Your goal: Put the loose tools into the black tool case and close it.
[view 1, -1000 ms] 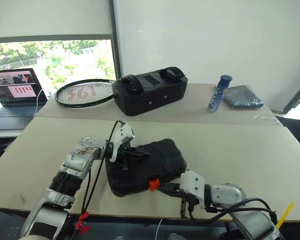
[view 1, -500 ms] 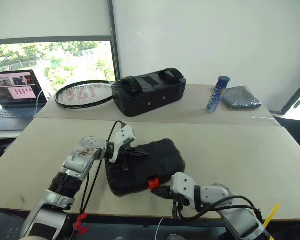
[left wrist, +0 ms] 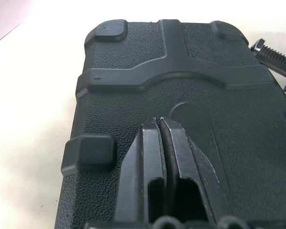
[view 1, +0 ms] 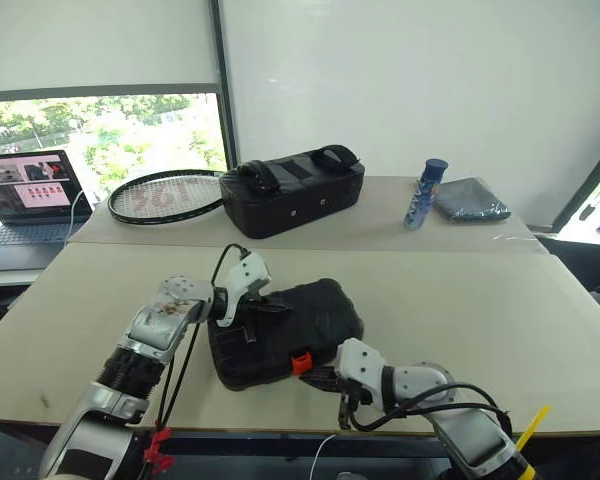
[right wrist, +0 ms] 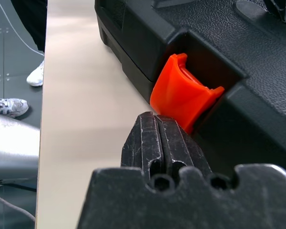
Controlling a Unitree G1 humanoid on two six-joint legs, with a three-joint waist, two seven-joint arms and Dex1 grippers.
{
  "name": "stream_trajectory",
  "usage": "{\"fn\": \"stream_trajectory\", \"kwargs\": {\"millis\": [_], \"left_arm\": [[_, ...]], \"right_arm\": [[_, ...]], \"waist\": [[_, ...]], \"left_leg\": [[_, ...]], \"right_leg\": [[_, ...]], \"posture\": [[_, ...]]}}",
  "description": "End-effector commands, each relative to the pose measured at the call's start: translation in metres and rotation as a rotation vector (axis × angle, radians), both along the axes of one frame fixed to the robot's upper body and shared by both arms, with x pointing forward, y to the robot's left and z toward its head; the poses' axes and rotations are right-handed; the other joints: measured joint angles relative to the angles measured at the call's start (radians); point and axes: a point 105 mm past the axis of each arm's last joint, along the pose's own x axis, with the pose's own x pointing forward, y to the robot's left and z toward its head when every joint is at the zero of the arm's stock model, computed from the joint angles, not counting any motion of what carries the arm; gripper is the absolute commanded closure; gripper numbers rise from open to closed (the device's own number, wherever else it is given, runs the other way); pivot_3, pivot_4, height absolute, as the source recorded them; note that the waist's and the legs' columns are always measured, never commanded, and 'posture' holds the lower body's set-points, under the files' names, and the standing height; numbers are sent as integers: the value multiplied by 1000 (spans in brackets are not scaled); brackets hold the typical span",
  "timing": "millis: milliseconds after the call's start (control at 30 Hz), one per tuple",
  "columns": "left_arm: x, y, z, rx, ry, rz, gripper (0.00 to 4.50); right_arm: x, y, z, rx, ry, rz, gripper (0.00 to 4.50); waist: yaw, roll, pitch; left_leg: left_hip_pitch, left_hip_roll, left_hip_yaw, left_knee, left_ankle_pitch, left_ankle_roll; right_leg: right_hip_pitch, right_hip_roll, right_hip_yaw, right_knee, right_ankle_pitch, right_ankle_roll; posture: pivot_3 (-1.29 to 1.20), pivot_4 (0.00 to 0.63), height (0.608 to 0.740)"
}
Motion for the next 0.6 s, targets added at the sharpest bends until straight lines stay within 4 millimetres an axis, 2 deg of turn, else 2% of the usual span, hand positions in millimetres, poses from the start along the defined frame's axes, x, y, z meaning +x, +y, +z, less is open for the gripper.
{"fn": "stream_trajectory", "kwargs": {"millis": [33,233,333,400,467,533,600], "left_arm": [[-14,15,-60,136,208,67,4322],[-18,17,-66,130,241,79,4322],[-17,18,-61,104,220,76,4322],[-11,17,-46,11,172,84,4322],[-10,20,-20,-109,92,54,4322],[-13,28,2,-199,15,16,4322],[-19,46,20,-260,-38,16,4322]], "right_arm": [[15,5,31,75,-101,-45,4500],[20,9,30,95,-72,-75,4500],[16,6,31,100,-64,-55,4500],[8,0,34,110,-48,-20,4500],[-3,-13,37,113,-36,28,4500],[-12,-28,42,123,-31,62,4500],[-19,-46,51,165,-16,70,4500]], "waist": [[1,-1,-1],[-3,-1,-3],[-4,-1,-3],[-6,-1,-3],[-5,-1,-3],[-5,-1,-3],[-5,-1,-3]], "left_leg": [[0,0,0,0,0,0],[0,0,0,-1,0,0],[1,0,0,-1,0,0],[1,0,0,-2,0,0],[0,0,0,-3,0,0],[0,0,0,-8,0,0],[-1,0,0,-12,0,0]], "right_leg": [[0,0,0,0,0,0],[0,0,0,0,0,0],[0,0,0,0,0,0],[0,0,0,-1,0,0],[-1,0,0,-1,0,0],[-1,0,1,-5,-1,0],[-2,0,0,-8,-1,-1]], "posture": [[0,150,740],[0,150,740],[0,150,740],[0,150,740],[0,150,740],[0,150,740],[0,150,740]]}}
